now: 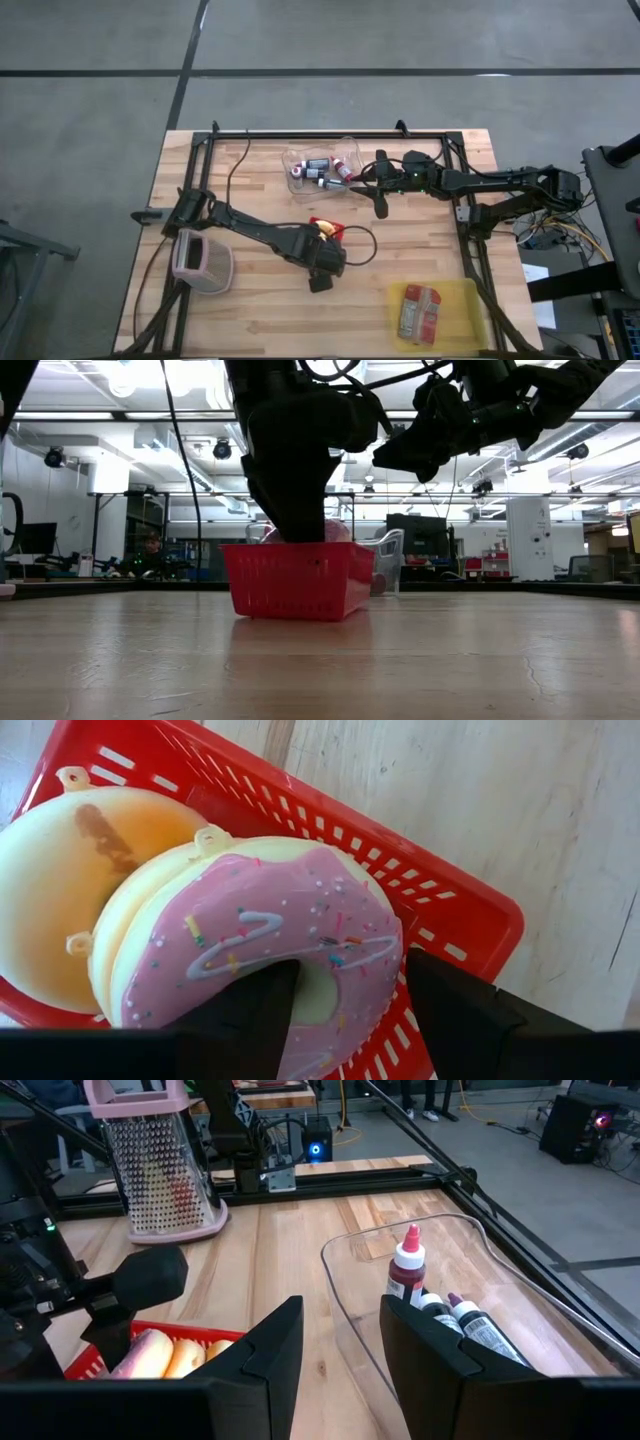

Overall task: Pick & Place Food Item
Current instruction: Put the pink donut into the red bin, then return to Home Position

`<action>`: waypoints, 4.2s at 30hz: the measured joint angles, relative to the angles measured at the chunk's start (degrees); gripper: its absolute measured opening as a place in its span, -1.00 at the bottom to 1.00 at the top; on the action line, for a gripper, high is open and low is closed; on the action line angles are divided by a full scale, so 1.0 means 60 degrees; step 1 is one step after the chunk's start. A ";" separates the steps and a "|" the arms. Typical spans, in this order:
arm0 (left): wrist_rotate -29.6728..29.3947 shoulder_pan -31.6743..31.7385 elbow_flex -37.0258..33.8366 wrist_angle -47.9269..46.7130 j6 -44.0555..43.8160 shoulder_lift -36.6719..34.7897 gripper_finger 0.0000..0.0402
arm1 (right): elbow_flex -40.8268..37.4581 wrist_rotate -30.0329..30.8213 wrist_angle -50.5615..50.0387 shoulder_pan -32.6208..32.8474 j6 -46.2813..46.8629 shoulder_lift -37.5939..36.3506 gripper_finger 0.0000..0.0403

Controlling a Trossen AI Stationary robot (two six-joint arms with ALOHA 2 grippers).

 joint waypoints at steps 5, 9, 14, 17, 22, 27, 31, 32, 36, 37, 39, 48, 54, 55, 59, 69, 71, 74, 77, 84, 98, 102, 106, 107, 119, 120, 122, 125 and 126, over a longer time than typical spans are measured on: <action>0.0016 0.0000 -0.0004 -0.0164 0.0000 -0.0076 0.01 | 0.0000 -0.0001 0.0000 0.0001 0.0000 0.0000 -0.36; 0.0027 0.0000 0.0056 -0.0335 0.0004 -0.0296 0.01 | 0.0000 0.0000 0.0000 0.0001 0.0000 0.0000 -0.36; -0.0040 0.0000 0.0215 -0.0410 0.0004 -0.0583 0.01 | 0.0000 0.0000 -0.0004 -0.0003 0.0000 0.0000 -0.36; -0.0040 0.0000 0.0226 -0.0479 0.0010 -0.0660 0.01 | 0.0000 0.0000 0.0000 -0.0003 0.0000 0.0000 -0.36; -0.0088 -0.0002 0.0226 -0.0834 0.0029 -0.0842 0.01 | 0.0000 0.0000 0.0000 -0.0001 0.0000 0.0000 -0.36; -0.0677 -0.0115 0.0240 -0.0846 0.0039 -0.1274 0.01 | 0.0000 0.0000 0.0000 0.0000 0.0000 0.0000 -0.36; -0.1683 -0.0352 0.0233 -0.0652 0.0079 -0.1673 0.01 | 0.0000 0.0000 0.0000 -0.0001 0.0000 0.0000 -0.36; -0.1971 -0.0430 0.0233 -0.0618 0.0072 -0.1803 0.01 | 0.0000 0.0000 0.0001 0.0000 0.0000 0.0000 -0.36; -0.2953 -0.0721 0.0194 -0.0458 -0.0049 -0.2122 0.01 | -0.0004 0.0000 0.0000 0.0001 0.0000 0.0000 -0.36; -0.3134 -0.0800 0.0171 -0.0351 -0.0047 -0.2203 0.01 | -0.0004 0.0000 0.0000 0.0001 0.0000 0.0000 -0.36; -0.3491 -0.0956 0.0164 -0.0100 0.0023 -0.2279 0.01 | -0.0004 0.0000 0.0000 -0.0001 0.0000 0.0000 -0.36; -0.4446 -0.1327 0.0160 0.0813 0.0725 -0.2525 -0.03 | -0.0004 0.0000 -0.0004 0.0001 0.0000 0.0000 -0.36; -0.4259 -0.1333 0.0093 0.1362 0.1365 -0.2554 -0.23 | -0.0004 0.0000 0.0000 0.0001 0.0000 0.0000 -0.36; -0.4262 -0.1330 0.0007 0.1575 0.1446 -0.2565 -0.27 | -0.0001 0.0000 0.0000 0.0001 0.0000 0.0000 -0.36; -0.4261 -0.1322 -0.0473 0.2597 0.1956 -0.2561 -0.41 | -0.0004 0.0000 0.0000 0.0000 0.0000 0.0000 -0.36; -0.4052 -0.1265 -0.1953 0.5695 0.3321 -0.2651 -0.69 | -0.0004 0.0000 0.0000 0.0001 0.0000 0.0000 -0.36; -0.3827 -0.1216 -0.2059 0.6027 0.3528 -0.2797 -0.81 | -0.0004 0.0000 0.0000 0.0000 0.0000 0.0000 -0.36; -0.3405 -0.1083 -0.2091 0.6366 0.3935 -0.2950 -0.96 | -0.0002 0.0000 -0.0027 0.0001 0.0000 0.0000 -0.36; -0.2539 -0.0863 -0.2143 0.6627 0.4528 -0.3004 -0.97 | -0.0004 0.0000 -0.0036 0.0001 0.0000 0.0000 -0.36; -0.0847 -0.0189 -0.2538 0.8211 0.5465 -0.3188 -0.99 | -0.0004 0.0000 -0.0007 0.0001 0.0000 0.0000 -0.36; 0.1693 0.0928 -0.5634 1.1094 0.6349 -0.5604 -1.00 | -0.0004 0.0000 -0.0004 0.0001 0.0000 0.0000 -0.36; 0.1636 0.0947 -0.6690 1.1521 0.6133 -0.6778 -1.00 | -0.0004 0.0000 -0.0006 -0.0002 0.0003 0.0000 -0.36; 0.1651 0.0937 -0.7804 1.2257 0.6112 -0.7806 -1.00 | -0.0004 0.0000 -0.0006 -0.0001 0.0000 0.0000 -0.36; 0.1666 0.0944 -0.8060 1.2409 0.6202 -0.8017 -1.00 | -0.0004 0.0000 0.0000 -0.0002 0.0000 0.0000 -0.36; 0.1692 0.1133 -1.0164 1.2729 0.6291 -1.0159 -1.00 | -0.0004 0.0000 -0.0021 0.0001 0.0000 0.0000 -0.36; 0.1665 0.1122 -1.0401 1.2837 0.6280 -1.0348 -1.00 | -0.0004 0.0000 -0.0012 0.0000 0.0000 0.0000 -0.36; 0.1535 0.1125 -1.0885 1.3107 0.6214 -1.0776 -1.00 | -0.0004 0.0000 -0.0007 0.0001 0.0000 0.0000 -0.36; 0.1308 0.1128 -1.1661 1.3688 0.6135 -1.1466 -1.00 | -0.0004 0.0000 -0.0006 0.0001 0.0000 0.0000 -0.36; 0.1211 0.1126 -1.1953 1.3838 0.6119 -1.1706 -1.00 | -0.0004 0.0000 -0.0007 0.0001 0.0000 0.0000 -0.36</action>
